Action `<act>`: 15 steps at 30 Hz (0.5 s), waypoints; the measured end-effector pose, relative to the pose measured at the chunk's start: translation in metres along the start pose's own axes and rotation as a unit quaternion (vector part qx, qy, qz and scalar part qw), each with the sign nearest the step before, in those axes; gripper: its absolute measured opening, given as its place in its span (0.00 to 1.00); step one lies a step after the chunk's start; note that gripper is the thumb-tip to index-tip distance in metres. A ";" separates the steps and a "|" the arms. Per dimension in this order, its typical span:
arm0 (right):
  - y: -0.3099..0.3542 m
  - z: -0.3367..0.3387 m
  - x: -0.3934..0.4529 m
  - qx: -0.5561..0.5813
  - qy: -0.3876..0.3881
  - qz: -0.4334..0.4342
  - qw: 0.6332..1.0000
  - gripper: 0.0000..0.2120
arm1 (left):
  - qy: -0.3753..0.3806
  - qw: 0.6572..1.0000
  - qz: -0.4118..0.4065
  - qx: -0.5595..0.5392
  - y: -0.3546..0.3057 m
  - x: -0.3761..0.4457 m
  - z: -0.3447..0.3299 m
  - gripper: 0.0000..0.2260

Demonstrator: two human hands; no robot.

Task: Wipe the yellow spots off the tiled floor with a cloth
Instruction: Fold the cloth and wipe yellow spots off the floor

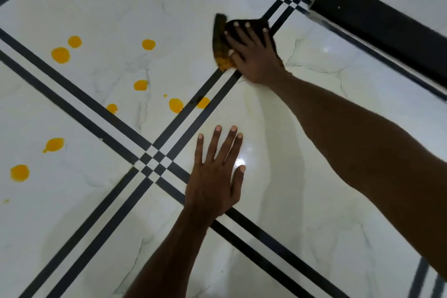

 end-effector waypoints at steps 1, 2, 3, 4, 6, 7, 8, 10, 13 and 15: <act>0.009 -0.004 -0.014 -0.011 0.011 0.060 0.998 0.28 | 0.002 1.000 0.001 0.000 0.001 0.000 0.000 0.30; 0.009 -0.006 -0.029 -0.022 0.022 0.111 0.993 0.27 | 0.003 1.000 0.002 -0.002 0.000 -0.001 0.001 0.31; 0.001 -0.005 -0.038 -0.034 0.033 0.143 0.989 0.26 | 0.002 1.000 0.002 -0.004 -0.001 -0.001 0.002 0.31; -0.012 -0.003 -0.037 -0.046 0.025 0.144 0.988 0.26 | -0.001 1.000 0.002 -0.003 0.000 -0.001 0.002 0.31; -0.042 0.007 -0.016 -0.032 -0.006 0.045 0.998 0.27 | -0.002 1.000 0.002 -0.005 0.000 0.000 0.002 0.31; -0.054 0.011 -0.003 -0.005 -0.008 -0.035 0.999 0.27 | -0.003 1.000 0.001 -0.006 -0.001 -0.001 0.002 0.31; -0.060 0.011 0.011 0.023 -0.007 -0.109 0.994 0.28 | -0.004 1.000 -0.001 -0.006 0.000 0.000 0.000 0.31; -0.041 0.007 0.032 0.043 0.001 -0.160 0.986 0.29 | -0.006 1.000 0.003 -0.006 0.001 0.000 -0.003 0.31; 0.018 -0.002 0.034 0.022 0.015 -0.027 0.999 0.29 | -0.011 1.000 -0.001 -0.006 0.002 0.000 -0.003 0.31; 0.040 -0.009 0.003 -0.006 0.012 0.076 0.997 0.28 | -0.019 1.000 -0.002 -0.005 0.001 0.001 -0.002 0.31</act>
Point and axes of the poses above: each hand's wrist, its own x-axis towards the middle knuckle, its own z-axis out of the back of the hand, y = z × x, the point moved 7 cm from there along x, towards the middle knuckle, and after that the axes turned 6 degrees about x, right-handed, at the moved point
